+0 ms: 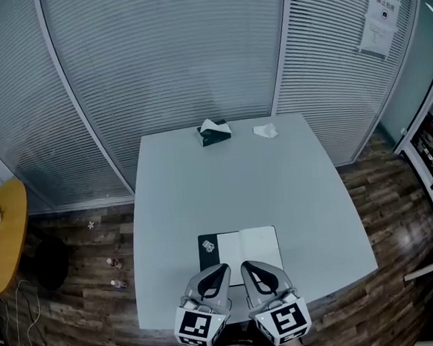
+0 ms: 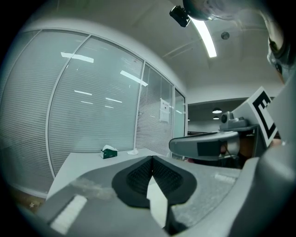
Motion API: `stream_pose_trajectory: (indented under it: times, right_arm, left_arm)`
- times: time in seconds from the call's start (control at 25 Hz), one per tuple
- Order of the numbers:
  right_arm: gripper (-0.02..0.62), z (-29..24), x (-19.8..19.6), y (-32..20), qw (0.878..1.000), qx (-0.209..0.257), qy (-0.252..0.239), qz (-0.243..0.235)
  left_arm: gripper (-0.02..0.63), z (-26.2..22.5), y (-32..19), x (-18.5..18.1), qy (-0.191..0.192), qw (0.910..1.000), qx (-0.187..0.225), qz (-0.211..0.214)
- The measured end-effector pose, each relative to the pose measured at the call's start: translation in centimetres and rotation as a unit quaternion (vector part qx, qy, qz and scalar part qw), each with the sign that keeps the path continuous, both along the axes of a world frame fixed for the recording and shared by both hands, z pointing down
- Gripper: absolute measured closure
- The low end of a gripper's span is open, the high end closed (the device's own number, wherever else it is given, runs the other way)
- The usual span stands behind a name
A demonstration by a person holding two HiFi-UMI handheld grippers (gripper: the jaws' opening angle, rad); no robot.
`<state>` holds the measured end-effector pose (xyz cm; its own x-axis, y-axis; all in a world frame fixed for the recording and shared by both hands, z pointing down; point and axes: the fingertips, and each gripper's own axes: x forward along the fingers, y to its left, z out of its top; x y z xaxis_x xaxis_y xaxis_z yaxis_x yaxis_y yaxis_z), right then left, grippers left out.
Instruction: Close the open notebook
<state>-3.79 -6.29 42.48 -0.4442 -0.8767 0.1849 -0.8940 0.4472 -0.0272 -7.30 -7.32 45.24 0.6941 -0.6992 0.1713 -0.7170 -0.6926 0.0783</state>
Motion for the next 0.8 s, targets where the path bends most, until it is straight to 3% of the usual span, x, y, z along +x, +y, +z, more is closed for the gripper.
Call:
stream_pose_trajectory:
  times: [0.32,0.56,0.8]
  right_arm:
    - [0.594,1.2,0.2,0.3,1.0,-0.016,0.003,0.005]
    - [0.594,2.1,0.2,0.0,1.0,-0.029,0.005,0.003]
    - [0.595,3.1,0.1,-0.9,0.999,-0.042,0.007,-0.001]
  left_arm:
    - [0.601,4.5,-0.4,-1.4,-0.019,0.999,-0.036,-0.018]
    - [0.601,9.2,-0.7,-3.4,-0.086,0.9942,-0.055,-0.033]
    - [0.601,13.1,-1.0,-4.6,-0.124,0.9879,-0.084,-0.04]
